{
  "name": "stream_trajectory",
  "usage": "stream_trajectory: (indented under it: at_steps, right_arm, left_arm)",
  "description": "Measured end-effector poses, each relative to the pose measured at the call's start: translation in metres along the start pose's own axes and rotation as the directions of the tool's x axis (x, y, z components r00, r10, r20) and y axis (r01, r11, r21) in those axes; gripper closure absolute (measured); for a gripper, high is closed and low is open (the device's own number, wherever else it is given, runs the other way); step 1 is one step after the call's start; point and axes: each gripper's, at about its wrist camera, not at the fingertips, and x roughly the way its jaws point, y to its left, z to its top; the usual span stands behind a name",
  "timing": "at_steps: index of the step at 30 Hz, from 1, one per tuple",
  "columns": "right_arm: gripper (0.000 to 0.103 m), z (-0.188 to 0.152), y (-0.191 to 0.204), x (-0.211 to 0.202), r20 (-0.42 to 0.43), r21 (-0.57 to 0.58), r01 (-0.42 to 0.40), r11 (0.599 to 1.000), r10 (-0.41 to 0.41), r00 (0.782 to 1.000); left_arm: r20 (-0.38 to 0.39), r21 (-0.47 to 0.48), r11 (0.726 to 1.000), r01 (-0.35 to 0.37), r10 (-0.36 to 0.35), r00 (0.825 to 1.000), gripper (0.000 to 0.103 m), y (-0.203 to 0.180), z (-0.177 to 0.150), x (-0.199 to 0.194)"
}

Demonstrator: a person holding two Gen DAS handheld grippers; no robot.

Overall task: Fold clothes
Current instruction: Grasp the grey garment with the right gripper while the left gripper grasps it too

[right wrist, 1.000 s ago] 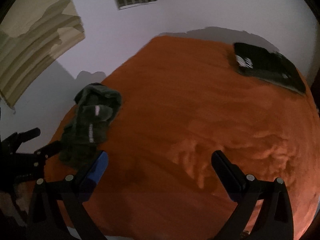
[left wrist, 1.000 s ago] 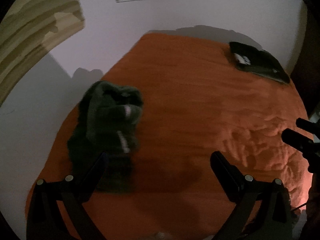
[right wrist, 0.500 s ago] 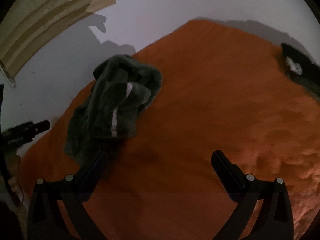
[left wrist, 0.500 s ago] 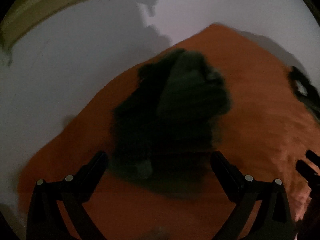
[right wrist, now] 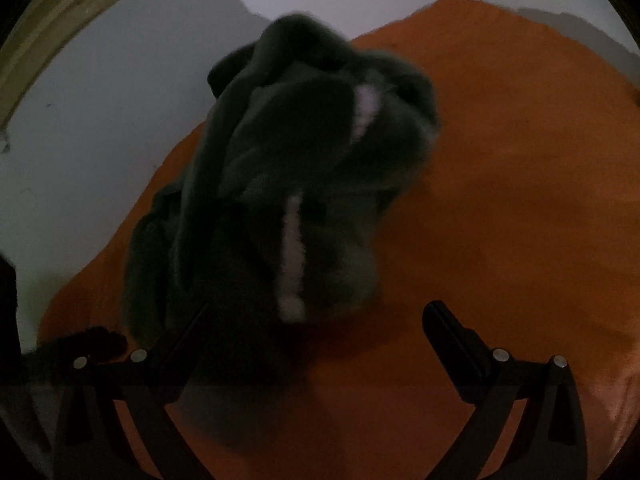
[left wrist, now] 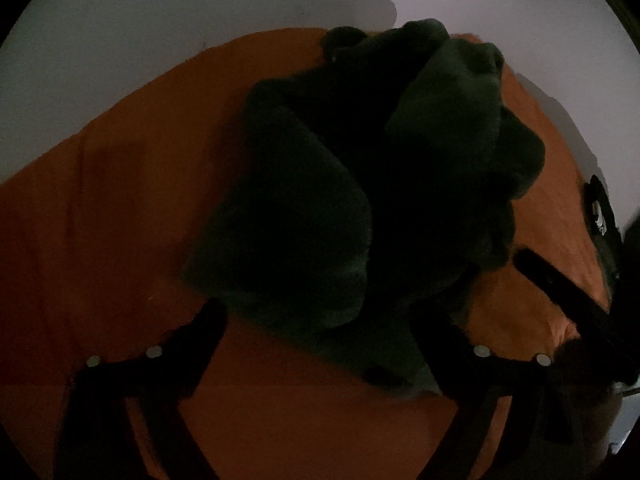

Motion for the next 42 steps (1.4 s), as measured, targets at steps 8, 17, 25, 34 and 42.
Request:
stream_trajectory:
  at_steps: [8, 17, 25, 34, 42]
  right_arm:
    - [0.082, 0.009, -0.022, -0.014, 0.036, 0.232, -0.065, 0.971, 0.058, 0.998]
    - [0.085, 0.013, -0.189, -0.253, 0.355, 0.427, 0.218, 0.878, -0.384, 0.852]
    - [0.085, -0.045, -0.361, -0.430, 0.330, 0.627, 0.309, 0.715, -0.603, 0.726]
    - [0.084, -0.119, -0.461, -0.430, 0.155, 0.621, 0.355, 0.699, -0.553, 0.819]
    - [0.036, -0.144, -0.445, -0.366, 0.090, 0.576, 0.420, 0.701, -0.565, 0.820]
  left_arm:
    - [-0.080, -0.122, 0.992, 0.039, -0.049, 0.996, 0.016, 0.027, -0.005, 0.006]
    - [-0.107, -0.114, 0.992, 0.061, -0.073, 0.992, 0.014, 0.012, -0.006, -0.004]
    - [-0.160, -0.002, 1.000, -0.015, 0.014, 0.987, 0.014, -0.022, -0.001, 0.012]
    - [-0.231, -0.027, 1.000, 0.006, -0.012, 0.973, 0.014, -0.023, -0.018, 0.019]
    - [-0.193, -0.129, 0.991, 0.025, -0.050, 0.980, 0.014, 0.018, -0.020, 0.000]
